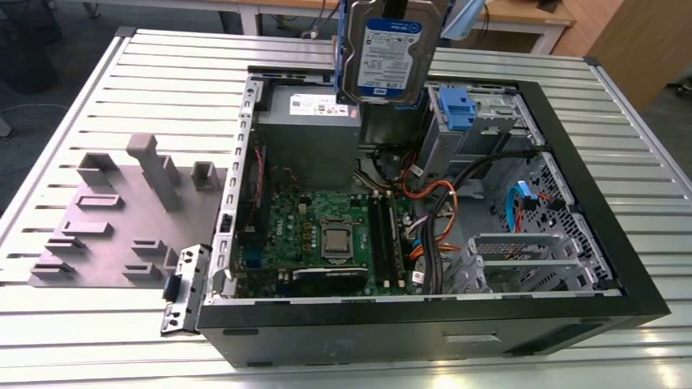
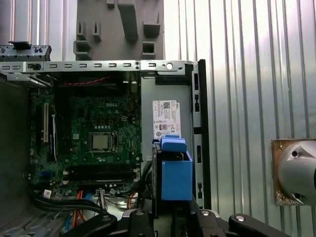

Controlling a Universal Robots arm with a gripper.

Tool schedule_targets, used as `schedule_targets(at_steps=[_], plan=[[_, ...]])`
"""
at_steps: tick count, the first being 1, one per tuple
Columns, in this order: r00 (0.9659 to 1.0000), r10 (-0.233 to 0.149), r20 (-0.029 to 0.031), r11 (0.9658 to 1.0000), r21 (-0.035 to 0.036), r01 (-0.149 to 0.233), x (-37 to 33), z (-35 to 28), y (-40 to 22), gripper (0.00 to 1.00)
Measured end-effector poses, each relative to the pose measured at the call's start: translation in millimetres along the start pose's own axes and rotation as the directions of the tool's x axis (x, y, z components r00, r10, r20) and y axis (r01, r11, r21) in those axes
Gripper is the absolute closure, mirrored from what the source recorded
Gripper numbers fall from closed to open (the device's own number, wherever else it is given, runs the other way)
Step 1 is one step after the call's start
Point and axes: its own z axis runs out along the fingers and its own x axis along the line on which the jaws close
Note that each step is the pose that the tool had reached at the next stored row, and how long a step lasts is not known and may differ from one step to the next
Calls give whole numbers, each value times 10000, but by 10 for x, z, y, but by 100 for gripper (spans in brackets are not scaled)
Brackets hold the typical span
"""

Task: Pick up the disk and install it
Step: 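Pick up the disk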

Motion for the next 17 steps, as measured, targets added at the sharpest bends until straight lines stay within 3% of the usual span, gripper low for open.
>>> schedule_targets(at_steps=[17], plan=[[10000, 0, -1, 10000, 0, 0, -5, -8, -107, 65]])
